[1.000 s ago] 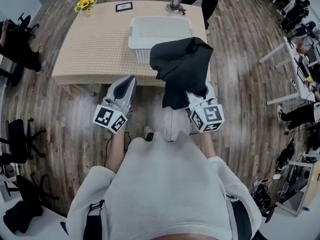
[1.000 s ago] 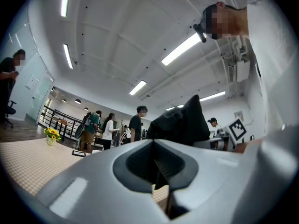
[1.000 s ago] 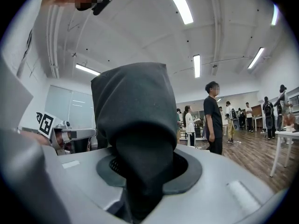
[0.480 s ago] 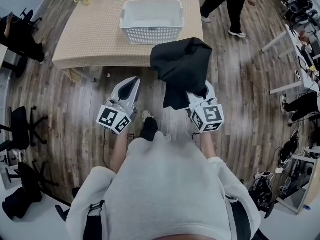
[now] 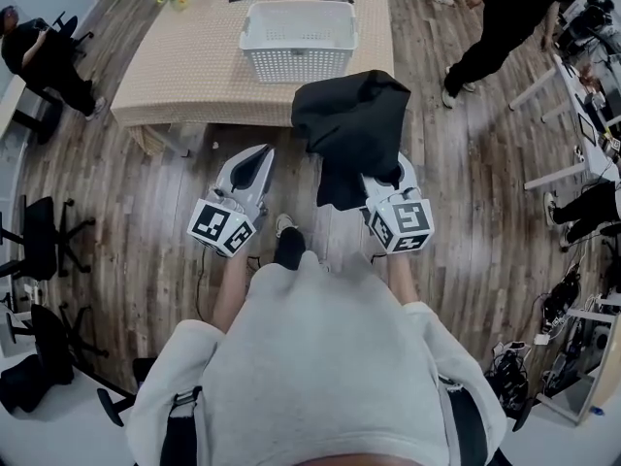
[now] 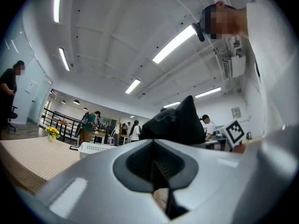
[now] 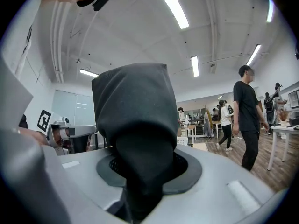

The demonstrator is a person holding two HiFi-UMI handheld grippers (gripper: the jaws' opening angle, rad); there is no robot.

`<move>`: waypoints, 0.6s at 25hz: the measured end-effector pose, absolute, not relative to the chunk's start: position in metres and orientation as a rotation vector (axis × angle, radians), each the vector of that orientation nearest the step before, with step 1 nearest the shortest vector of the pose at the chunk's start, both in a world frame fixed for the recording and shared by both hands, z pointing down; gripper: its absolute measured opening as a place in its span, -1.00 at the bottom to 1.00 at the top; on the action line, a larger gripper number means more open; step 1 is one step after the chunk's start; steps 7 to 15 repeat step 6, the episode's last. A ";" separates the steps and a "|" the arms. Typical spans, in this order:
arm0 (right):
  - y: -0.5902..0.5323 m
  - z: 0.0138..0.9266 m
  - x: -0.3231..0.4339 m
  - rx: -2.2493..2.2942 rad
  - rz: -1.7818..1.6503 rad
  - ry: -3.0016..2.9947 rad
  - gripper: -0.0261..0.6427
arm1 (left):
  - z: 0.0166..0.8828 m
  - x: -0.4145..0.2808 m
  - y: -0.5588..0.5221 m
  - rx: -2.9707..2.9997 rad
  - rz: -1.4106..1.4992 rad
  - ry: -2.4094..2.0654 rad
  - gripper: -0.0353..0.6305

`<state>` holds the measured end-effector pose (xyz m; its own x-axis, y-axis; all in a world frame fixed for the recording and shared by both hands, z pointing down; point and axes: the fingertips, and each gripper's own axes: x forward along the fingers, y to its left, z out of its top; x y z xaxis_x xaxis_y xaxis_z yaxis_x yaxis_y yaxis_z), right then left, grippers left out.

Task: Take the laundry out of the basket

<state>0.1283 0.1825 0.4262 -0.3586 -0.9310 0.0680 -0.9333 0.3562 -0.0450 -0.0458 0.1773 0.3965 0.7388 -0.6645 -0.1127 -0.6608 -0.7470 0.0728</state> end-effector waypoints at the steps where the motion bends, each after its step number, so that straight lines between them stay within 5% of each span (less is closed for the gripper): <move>1: 0.184 0.424 0.129 1.762 0.107 -2.563 -0.49 | 0.395 -0.044 0.179 2.911 -0.207 -1.103 -0.87; 15: 0.194 0.421 0.136 1.769 0.099 -2.556 -0.49 | 0.388 -0.035 0.189 2.917 -0.215 -1.096 -0.87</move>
